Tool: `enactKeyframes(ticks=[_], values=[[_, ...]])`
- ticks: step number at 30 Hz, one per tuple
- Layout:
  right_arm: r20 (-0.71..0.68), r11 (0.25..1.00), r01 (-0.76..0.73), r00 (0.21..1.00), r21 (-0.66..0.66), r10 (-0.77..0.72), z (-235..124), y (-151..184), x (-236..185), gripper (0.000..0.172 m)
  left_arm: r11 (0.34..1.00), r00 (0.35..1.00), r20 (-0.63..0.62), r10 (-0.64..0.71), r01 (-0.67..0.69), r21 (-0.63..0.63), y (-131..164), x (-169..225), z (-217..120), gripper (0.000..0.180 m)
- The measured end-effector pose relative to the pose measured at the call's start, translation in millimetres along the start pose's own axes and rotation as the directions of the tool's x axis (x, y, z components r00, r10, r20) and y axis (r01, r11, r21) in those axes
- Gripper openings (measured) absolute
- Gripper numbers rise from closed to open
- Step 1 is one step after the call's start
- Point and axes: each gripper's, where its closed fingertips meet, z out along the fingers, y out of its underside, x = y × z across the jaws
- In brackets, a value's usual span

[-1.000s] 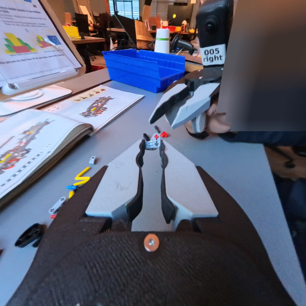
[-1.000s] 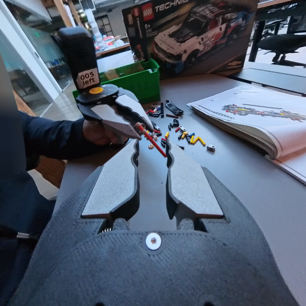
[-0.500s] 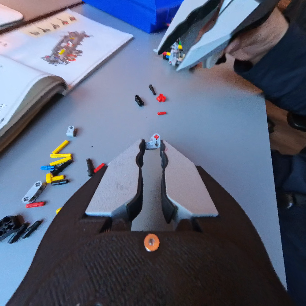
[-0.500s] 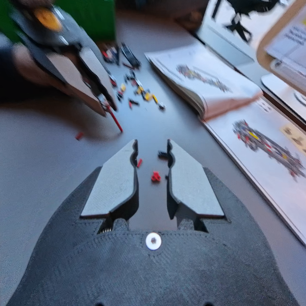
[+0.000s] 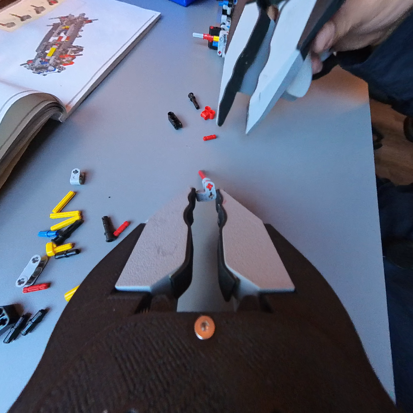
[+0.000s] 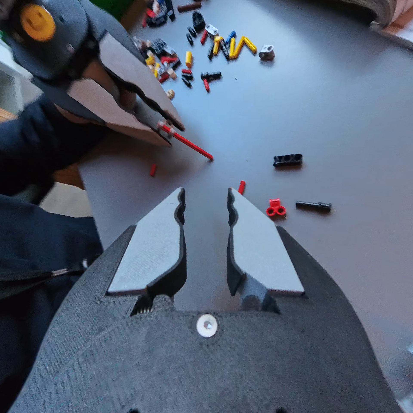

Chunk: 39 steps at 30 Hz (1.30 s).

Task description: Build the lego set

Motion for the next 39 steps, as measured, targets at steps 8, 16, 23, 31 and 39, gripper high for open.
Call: enactKeyframes(ticks=[8,16,23,31,39], values=[[0.023,0.983,0.083,0.996,0.163,-0.088,-21.1,-17.7,-19.2,0.036,0.994,0.996,0.041,0.083,-0.08,-0.07,8.0,2.6,6.6,0.015],[-0.381,0.881,0.183,0.85,-0.437,-0.365,-67.7,91.2,21.7,0.041,0.991,0.994,0.038,0.099,-0.095,-0.096,11.1,4.1,9.1,0.015],[-0.222,0.476,0.071,0.818,-0.876,-0.531,-106.3,141.9,23.9,0.036,0.984,0.987,0.043,0.152,-0.147,-0.103,12.1,8.3,9.5,0.015],[-0.099,0.288,0.052,0.87,-0.956,-0.484,-100.3,153.1,10.6,0.0,0.985,0.989,0.037,0.14,-0.136,-0.103,13.4,8.4,7.7,0.015],[-0.129,0.906,0.124,0.973,-0.405,-0.191,-57.8,100.1,-21.2,0.0,0.988,0.99,0.025,0.137,-0.135,-0.079,11.6,12.9,4.5,0.015]])
